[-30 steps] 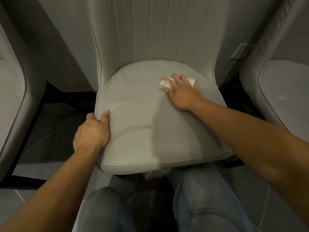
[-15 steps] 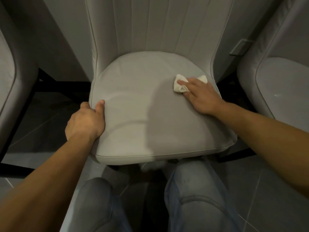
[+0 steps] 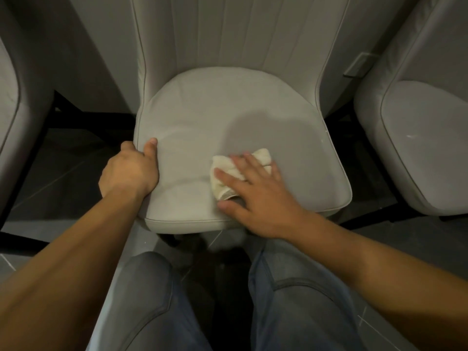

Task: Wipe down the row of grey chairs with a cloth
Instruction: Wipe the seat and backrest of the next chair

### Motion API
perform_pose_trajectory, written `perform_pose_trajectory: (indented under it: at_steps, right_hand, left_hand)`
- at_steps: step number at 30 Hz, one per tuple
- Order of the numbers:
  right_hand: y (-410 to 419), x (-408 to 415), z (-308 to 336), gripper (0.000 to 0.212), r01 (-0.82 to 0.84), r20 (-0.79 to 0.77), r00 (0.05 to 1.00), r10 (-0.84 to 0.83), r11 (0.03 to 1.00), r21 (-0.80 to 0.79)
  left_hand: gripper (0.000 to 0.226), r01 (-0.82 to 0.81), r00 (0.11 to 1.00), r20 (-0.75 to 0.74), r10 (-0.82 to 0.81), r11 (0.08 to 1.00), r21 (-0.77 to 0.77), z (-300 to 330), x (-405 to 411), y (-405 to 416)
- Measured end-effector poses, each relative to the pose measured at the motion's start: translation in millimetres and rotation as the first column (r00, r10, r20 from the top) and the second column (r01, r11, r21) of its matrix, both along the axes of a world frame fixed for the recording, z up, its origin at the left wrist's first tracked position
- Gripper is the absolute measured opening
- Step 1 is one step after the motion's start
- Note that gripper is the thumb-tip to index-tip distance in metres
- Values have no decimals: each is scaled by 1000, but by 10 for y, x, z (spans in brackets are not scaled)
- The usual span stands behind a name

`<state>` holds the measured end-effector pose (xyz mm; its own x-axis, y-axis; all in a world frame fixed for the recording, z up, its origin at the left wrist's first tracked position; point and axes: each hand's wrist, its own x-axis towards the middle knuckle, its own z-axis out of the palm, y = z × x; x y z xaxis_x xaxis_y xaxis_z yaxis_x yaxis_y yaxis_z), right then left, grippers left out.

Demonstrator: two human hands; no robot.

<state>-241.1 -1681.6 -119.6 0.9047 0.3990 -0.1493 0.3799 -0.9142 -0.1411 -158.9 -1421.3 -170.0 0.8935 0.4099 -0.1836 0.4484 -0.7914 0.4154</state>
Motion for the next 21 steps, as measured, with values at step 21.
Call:
perform_pose_trajectory:
  at_steps: [21]
  right_hand:
    - [-1223,-346,-170,63,465,61,877,-476,874,140]
  left_hand:
    - [78,24,1000,-17,-24,1000,-9,23,-22,-27]
